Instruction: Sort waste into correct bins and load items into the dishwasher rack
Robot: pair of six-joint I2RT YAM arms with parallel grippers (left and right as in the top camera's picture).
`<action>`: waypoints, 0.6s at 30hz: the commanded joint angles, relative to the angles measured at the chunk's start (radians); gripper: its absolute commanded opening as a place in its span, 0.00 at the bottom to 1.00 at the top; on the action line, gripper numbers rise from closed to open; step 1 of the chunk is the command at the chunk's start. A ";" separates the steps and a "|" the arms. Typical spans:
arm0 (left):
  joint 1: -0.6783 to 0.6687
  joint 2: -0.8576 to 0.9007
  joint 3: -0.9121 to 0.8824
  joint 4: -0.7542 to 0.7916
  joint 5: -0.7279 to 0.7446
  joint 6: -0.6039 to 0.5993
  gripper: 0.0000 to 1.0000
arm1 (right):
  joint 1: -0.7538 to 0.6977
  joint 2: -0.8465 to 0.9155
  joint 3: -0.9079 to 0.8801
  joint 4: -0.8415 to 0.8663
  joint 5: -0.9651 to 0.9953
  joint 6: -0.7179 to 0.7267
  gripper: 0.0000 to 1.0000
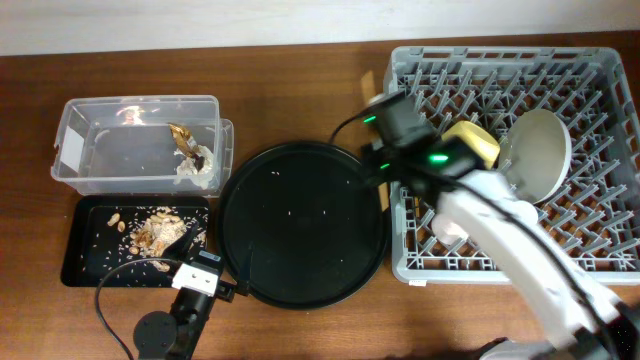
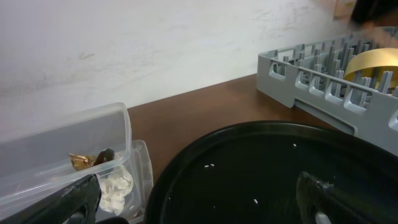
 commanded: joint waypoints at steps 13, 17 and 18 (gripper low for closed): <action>0.006 -0.005 -0.003 -0.005 0.014 0.013 0.99 | 0.055 -0.247 0.086 -0.220 -0.017 0.001 0.70; 0.006 -0.005 -0.003 -0.005 0.014 0.013 0.99 | 0.223 -0.499 0.086 -0.236 -0.095 0.000 0.99; 0.006 -0.005 -0.003 -0.005 0.014 0.013 0.99 | 0.236 -0.547 0.086 -0.264 -0.059 -0.038 0.99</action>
